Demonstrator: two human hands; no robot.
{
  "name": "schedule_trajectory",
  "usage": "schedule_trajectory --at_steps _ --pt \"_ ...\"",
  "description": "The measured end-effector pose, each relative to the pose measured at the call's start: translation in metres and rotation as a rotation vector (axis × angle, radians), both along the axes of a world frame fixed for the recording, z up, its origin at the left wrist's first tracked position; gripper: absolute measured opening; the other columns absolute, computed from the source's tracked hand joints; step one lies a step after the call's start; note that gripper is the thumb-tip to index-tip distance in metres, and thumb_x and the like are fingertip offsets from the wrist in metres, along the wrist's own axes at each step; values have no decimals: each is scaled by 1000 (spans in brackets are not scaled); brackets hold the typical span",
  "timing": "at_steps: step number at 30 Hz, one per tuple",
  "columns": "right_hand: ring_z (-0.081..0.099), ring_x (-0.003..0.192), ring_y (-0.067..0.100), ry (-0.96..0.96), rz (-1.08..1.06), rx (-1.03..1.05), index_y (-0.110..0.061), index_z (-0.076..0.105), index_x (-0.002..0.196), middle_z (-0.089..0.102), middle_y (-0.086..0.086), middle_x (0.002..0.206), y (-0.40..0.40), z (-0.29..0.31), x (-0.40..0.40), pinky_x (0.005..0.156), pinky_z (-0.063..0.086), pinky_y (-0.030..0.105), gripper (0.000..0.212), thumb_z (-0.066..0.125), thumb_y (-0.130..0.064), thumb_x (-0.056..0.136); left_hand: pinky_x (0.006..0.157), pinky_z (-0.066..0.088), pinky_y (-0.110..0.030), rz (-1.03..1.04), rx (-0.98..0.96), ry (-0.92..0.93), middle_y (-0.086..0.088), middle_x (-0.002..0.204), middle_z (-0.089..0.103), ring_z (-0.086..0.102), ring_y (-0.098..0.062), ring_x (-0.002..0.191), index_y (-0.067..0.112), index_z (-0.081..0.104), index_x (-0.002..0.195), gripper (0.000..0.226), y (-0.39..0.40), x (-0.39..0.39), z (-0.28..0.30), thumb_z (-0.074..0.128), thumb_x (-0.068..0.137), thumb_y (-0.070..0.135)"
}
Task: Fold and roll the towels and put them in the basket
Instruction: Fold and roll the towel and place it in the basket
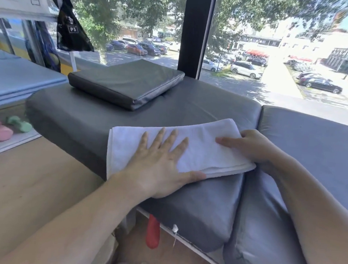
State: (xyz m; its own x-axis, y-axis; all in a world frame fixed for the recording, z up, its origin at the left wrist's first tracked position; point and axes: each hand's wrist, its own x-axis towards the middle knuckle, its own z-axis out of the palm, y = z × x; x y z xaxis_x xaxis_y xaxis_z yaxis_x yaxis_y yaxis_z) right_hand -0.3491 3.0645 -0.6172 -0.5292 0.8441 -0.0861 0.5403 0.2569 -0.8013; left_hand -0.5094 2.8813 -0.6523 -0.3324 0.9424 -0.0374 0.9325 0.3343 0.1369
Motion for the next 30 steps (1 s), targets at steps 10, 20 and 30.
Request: schedule_trajectory --at_steps 10,20,30 --pt "71 92 26 490 135 -402 -6 67 124 73 14 109 -27 37 -6 79 57 34 38 68 -26 92 107 45 -42 87 654 -779 18 108 74 64 -5 114 29 75 97 40 -23 -19 22 54 93 63" --pt "66 75 23 205 253 -44 -16 67 98 71 7 88 -107 68 -79 69 51 33 16 75 -23 86 81 57 -29 403 983 -1055 -10 93 76 74 -26 91 13 67 97 14 -50 -88 6 54 102 11" --pt "69 84 22 -263 408 457 -13 72 93 71 1 85 -171 34 -145 77 60 42 44 53 -53 94 84 60 -39 432 982 -1219 -15 86 77 75 -24 85 4 76 90 51 -60 -92 14 59 93 52"
